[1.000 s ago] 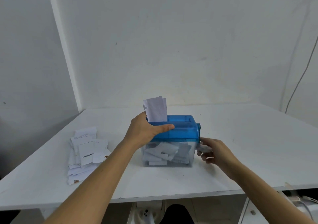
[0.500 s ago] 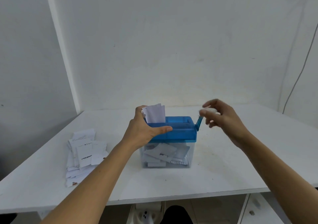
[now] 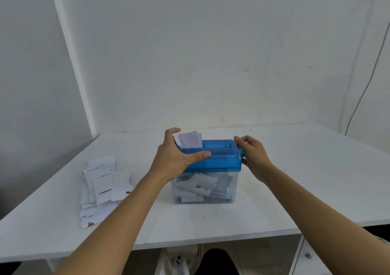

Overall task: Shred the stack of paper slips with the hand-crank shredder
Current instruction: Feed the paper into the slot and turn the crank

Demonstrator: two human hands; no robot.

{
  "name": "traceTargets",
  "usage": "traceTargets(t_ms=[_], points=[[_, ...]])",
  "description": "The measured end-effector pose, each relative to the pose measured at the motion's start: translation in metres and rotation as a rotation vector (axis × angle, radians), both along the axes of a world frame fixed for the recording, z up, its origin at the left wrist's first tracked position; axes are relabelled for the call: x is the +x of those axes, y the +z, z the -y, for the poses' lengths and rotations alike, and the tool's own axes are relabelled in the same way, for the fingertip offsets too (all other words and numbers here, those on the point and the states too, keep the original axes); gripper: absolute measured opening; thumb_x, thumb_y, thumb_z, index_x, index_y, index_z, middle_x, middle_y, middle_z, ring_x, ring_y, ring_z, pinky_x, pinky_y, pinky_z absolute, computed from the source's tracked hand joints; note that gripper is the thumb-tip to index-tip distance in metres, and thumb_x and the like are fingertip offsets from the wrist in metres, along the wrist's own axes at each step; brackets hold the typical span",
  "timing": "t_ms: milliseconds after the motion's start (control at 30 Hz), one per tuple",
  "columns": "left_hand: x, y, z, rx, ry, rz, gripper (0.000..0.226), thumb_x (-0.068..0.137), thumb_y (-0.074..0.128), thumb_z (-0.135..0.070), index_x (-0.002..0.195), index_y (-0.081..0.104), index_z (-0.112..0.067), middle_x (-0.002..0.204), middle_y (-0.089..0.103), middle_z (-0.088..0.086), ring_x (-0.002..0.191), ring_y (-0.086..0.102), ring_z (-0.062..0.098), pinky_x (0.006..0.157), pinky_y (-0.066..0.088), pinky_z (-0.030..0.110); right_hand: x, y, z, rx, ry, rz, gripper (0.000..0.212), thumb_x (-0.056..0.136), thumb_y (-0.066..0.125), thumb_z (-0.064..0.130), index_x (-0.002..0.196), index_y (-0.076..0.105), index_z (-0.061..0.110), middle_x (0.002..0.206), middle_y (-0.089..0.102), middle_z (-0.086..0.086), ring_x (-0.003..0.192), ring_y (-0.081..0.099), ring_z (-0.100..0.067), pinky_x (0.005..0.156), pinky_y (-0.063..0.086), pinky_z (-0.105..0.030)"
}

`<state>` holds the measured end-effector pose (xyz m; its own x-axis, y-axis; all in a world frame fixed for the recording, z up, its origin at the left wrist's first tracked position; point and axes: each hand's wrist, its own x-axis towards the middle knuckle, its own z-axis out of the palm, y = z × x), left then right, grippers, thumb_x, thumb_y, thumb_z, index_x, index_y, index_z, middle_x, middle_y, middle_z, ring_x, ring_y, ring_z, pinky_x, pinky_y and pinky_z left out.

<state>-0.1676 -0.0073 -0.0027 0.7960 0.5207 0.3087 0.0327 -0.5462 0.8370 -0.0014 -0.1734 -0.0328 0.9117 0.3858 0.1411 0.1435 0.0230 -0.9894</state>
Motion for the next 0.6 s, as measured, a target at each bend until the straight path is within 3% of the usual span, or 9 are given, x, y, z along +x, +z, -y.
traceTargets(t_ms=[100, 233, 433, 600], points=[[0.001, -0.001, 0.000, 0.005, 0.015, 0.015, 0.107, 0.060, 0.085, -0.057, 0.146, 0.027, -0.029, 0.131, 0.041, -0.006, 0.113, 0.046, 0.017, 0.089, 0.045, 0.027, -0.005, -0.024, 0.005, -0.089, -0.017, -0.055, 0.027, 0.105, 0.049, 0.029, 0.101, 0.059, 0.004, 0.103, 0.068, -0.016, 0.087, 0.066, -0.026, 0.083, 0.061, -0.042], [0.003, -0.001, 0.001, -0.011, 0.002, 0.025, 0.111, 0.053, 0.080, -0.062, 0.144, 0.027, -0.029, 0.134, 0.048, -0.005, 0.112, 0.046, 0.015, 0.089, 0.045, 0.025, -0.022, -0.042, 0.022, -0.149, 0.015, -0.071, 0.033, 0.104, 0.049, 0.030, 0.105, 0.061, -0.001, 0.093, 0.069, -0.014, 0.075, 0.062, -0.022, 0.070, 0.055, -0.032], [0.003, 0.000, 0.001, 0.004, 0.002, 0.021, 0.109, 0.055, 0.080, -0.062, 0.144, 0.028, -0.028, 0.122, 0.046, -0.011, 0.110, 0.048, 0.013, 0.086, 0.045, 0.022, -0.046, -0.036, 0.054, -0.263, 0.162, -0.074, 0.034, 0.103, 0.050, 0.039, 0.104, 0.064, 0.008, 0.089, 0.067, -0.013, 0.073, 0.062, -0.021, 0.072, 0.054, -0.031], [0.004, -0.001, -0.002, -0.002, -0.010, 0.005, 0.113, 0.048, 0.077, -0.068, 0.143, 0.031, -0.028, 0.124, 0.051, -0.012, 0.110, 0.050, 0.012, 0.088, 0.043, 0.023, -0.053, -0.016, 0.082, -0.542, 0.337, 0.260, 0.026, 0.092, 0.070, 0.035, 0.094, 0.064, 0.010, 0.077, 0.068, -0.001, 0.069, 0.064, -0.009, 0.067, 0.053, -0.020]])
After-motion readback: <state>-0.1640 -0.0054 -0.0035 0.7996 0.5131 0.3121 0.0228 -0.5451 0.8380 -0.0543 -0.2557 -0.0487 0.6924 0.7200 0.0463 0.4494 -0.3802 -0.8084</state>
